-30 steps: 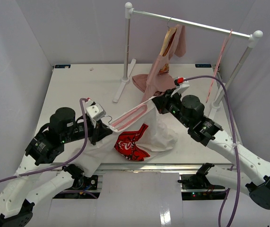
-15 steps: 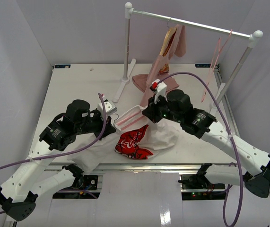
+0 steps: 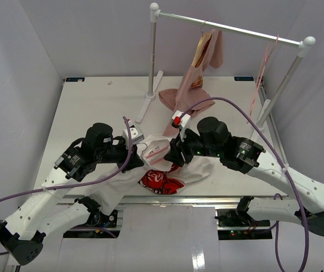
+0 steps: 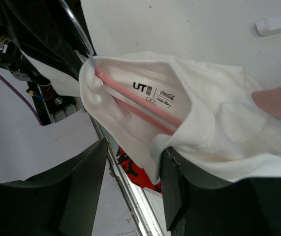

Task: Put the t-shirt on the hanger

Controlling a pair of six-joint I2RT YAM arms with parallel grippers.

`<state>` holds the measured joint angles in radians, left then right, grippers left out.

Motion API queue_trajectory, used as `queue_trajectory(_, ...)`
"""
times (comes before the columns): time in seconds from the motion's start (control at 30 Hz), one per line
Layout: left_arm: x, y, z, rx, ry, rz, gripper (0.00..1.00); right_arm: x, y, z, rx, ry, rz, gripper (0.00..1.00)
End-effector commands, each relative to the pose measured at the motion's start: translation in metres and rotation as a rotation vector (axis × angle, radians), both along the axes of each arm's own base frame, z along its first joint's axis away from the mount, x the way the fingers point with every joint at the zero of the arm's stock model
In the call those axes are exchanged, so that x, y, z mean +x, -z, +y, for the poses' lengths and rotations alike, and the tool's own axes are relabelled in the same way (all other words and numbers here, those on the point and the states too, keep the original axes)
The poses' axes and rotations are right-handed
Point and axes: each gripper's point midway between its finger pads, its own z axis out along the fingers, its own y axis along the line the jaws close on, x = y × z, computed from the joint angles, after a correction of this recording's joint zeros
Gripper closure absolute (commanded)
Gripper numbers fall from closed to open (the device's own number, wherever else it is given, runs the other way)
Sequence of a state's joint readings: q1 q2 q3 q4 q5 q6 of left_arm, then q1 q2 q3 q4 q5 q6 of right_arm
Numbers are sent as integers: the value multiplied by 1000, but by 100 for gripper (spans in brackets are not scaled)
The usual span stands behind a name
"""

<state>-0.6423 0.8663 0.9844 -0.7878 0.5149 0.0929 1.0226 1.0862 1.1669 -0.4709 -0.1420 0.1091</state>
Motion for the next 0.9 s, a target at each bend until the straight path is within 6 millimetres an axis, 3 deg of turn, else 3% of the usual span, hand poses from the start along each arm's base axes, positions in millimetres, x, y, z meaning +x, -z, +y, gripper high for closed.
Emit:
queue_trajectory(0.0,-21,-25,-13,-130,131,-36,100,-19,-57,-9,122,-129,-168,43)
queue_trajectory(0.13,-34,-41,-18,-185,198,-22,100,-36,-88,0,215,-265,-248,41)
queue_trajectory(0.3,-38,-50,-22,-211,230,-4,100,-31,-105,19,234,-309,-266,43)
queue_trajectory(0.53,-40,-57,-21,-220,235,-24,100,-26,-102,34,206,-336,-248,45)
queue_trajectory(0.87,-41,-52,-27,-240,264,-6,100,-29,-94,59,300,-415,-265,47)
